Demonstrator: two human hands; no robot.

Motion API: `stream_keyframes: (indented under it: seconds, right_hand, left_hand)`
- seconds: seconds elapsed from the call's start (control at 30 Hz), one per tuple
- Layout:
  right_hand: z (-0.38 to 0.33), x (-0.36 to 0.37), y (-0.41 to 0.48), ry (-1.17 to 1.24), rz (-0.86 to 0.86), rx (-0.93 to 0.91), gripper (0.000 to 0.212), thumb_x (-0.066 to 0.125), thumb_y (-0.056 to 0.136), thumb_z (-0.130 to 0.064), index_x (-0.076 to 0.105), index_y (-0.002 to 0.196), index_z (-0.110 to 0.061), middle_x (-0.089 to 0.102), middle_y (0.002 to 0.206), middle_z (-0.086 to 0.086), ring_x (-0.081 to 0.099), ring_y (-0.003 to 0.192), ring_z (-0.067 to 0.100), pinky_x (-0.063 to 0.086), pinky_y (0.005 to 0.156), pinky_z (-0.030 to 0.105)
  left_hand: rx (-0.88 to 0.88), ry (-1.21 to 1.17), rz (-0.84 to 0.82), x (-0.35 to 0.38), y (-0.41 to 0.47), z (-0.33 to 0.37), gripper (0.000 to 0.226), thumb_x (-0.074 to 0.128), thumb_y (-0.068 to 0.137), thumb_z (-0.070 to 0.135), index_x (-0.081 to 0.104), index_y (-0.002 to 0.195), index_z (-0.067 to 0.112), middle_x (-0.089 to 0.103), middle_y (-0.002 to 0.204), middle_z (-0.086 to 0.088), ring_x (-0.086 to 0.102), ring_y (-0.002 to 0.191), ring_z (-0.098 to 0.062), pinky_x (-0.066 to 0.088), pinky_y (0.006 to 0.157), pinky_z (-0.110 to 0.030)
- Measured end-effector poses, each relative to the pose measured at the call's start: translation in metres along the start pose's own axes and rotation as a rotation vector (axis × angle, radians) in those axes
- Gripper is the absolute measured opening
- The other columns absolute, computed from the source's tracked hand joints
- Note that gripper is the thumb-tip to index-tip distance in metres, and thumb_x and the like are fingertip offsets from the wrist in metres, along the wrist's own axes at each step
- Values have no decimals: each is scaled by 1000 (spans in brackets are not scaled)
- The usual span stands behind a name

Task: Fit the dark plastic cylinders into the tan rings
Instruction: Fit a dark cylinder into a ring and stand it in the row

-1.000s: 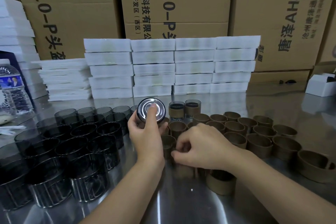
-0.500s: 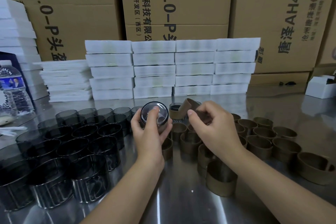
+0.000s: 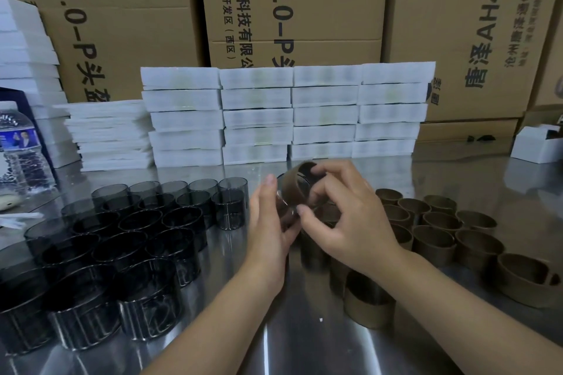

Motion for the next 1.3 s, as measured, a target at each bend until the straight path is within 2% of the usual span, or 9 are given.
stream_keyframes:
  seconds: [0.13, 0.27, 0.4, 0.53, 0.7, 0.9, 1.03, 1.13, 1.3]
  right_hand:
    - [-5, 2, 1, -71, -69, -89, 19, 58, 79, -27, 64, 87, -11, 58, 113, 1, 58, 100, 12, 38, 84, 26]
    - [-1, 3, -1, -28, -111, -90, 17, 63, 76, -13, 63, 93, -9, 56, 119, 2, 59, 101, 14, 45, 86, 30]
    - [1, -1, 1, 147, -90, 37, 20, 55, 78, -26, 50, 95, -16, 44, 120, -5, 52, 99, 3, 49, 75, 27]
    - [6, 2, 3, 298, -58, 254, 29, 60, 83, -32, 49, 109, -23, 47, 117, -12, 50, 108, -10, 42, 88, 8]
    - [15, 13, 3, 546, -288, 588, 33, 59, 92, -19, 62, 125, -23, 69, 112, -12, 63, 106, -1, 50, 96, 26]
    - [20, 11, 7, 651, -294, 717, 43, 55, 92, -1, 55, 130, -22, 67, 107, -18, 63, 98, -8, 50, 86, 10]
    - [22, 8, 9, 666, -283, 738, 41, 52, 94, 1, 57, 127, -23, 68, 111, -9, 65, 104, 4, 51, 87, 14]
    - [24, 6, 10, 687, -267, 759, 38, 51, 95, 1, 58, 119, -28, 68, 104, -13, 66, 92, 0, 51, 70, 8]
    - [27, 6, 9, 726, -271, 793, 36, 49, 96, 1, 61, 123, -21, 70, 109, -6, 67, 95, 2, 51, 68, 9]
  left_hand:
    - [27, 81, -43, 1, -2, -2, 102, 73, 48, 57, 42, 139, 23, 64, 119, -1, 68, 104, -14, 51, 100, -39]
    - [7, 50, -43, 2, -2, -2, 85, 89, 59, 32, 43, 131, 31, 62, 128, -6, 70, 101, -12, 51, 100, -39]
    - [28, -12, 23, 0, 1, -3, 51, 78, 75, 18, 49, 113, 35, 60, 128, -6, 69, 97, -11, 54, 94, -35]
    - [28, -13, 35, -1, 2, -3, 57, 76, 64, 25, 49, 113, 37, 57, 132, -5, 64, 113, -18, 49, 103, -41]
    - [77, -12, 61, -5, 4, -4, 51, 71, 84, 9, 47, 125, 28, 61, 122, -3, 72, 91, -7, 57, 77, -22]
    - [139, 124, 78, -8, 5, -3, 77, 75, 43, 39, 50, 115, 40, 59, 120, 3, 63, 109, -14, 51, 95, -35]
    - [180, 160, 70, -9, 5, -3, 74, 75, 42, 39, 52, 113, 43, 59, 118, 6, 67, 100, -7, 53, 84, -28]
    - [202, 183, 47, -7, 3, -2, 78, 76, 42, 39, 51, 115, 43, 57, 121, 5, 68, 95, -3, 53, 81, -25]
    - [233, 209, 31, -4, 0, 2, 78, 75, 41, 39, 52, 115, 40, 57, 121, 4, 66, 95, -1, 55, 84, -27]
Point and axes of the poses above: each hand's wrist, its own y-axis towards the middle knuckle, its own x-axis out of the palm, z = x × y, the point moved 3 cm from there along y, towards the middle knuckle
